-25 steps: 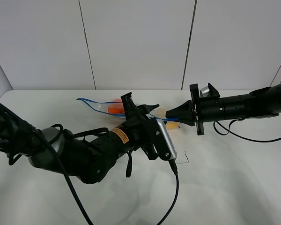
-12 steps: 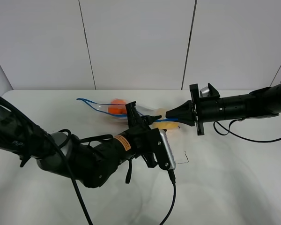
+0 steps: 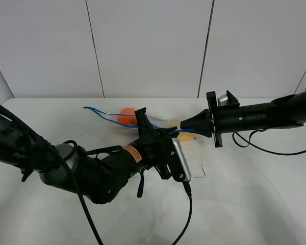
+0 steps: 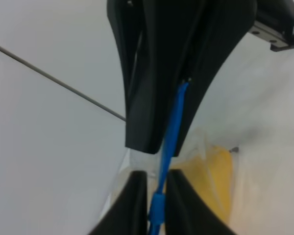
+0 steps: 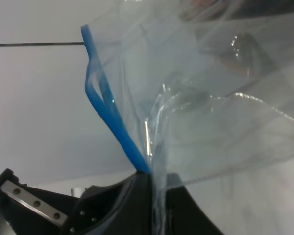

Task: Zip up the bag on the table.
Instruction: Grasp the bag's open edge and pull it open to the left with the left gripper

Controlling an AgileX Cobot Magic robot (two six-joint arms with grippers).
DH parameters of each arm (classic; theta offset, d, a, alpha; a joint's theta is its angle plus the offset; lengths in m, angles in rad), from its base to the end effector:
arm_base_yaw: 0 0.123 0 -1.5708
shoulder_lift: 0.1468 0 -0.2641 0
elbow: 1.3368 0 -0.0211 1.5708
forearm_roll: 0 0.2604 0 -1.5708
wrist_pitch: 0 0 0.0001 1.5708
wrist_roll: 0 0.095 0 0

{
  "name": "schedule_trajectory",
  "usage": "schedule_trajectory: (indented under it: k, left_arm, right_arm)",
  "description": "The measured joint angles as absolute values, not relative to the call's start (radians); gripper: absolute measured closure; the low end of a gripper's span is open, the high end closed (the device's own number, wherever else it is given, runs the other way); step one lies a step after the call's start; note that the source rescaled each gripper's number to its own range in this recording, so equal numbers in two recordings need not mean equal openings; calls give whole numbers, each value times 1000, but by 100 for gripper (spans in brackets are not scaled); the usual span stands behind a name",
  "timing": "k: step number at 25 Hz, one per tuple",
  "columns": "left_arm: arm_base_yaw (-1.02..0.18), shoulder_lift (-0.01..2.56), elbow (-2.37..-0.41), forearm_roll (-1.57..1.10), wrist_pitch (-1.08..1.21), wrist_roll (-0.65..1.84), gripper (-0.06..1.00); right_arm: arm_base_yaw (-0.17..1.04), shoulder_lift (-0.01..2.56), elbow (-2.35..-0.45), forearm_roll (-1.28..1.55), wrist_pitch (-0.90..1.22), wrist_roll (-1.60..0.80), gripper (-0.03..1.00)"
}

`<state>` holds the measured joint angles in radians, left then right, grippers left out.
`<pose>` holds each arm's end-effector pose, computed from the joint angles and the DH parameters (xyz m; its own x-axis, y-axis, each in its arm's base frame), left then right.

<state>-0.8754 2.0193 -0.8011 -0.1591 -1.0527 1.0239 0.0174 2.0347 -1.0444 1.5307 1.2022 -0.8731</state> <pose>0.2482 -0.2771 0.1071 0.5136 0.6372 -0.5747 0.4376 0.3816 0.8142 0.3460 0.0946 0.1189 -0.9830 0.1835 -0.0093 0.0475 0.3025 0.9520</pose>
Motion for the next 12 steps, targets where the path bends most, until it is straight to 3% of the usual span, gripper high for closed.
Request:
schedule_trajectory:
  k: [12]
  left_arm:
    - [-872,2019,-801,-166,-1053,1060,94]
  right_arm:
    - [17,2035,-1044,1532,1202,-871,97]
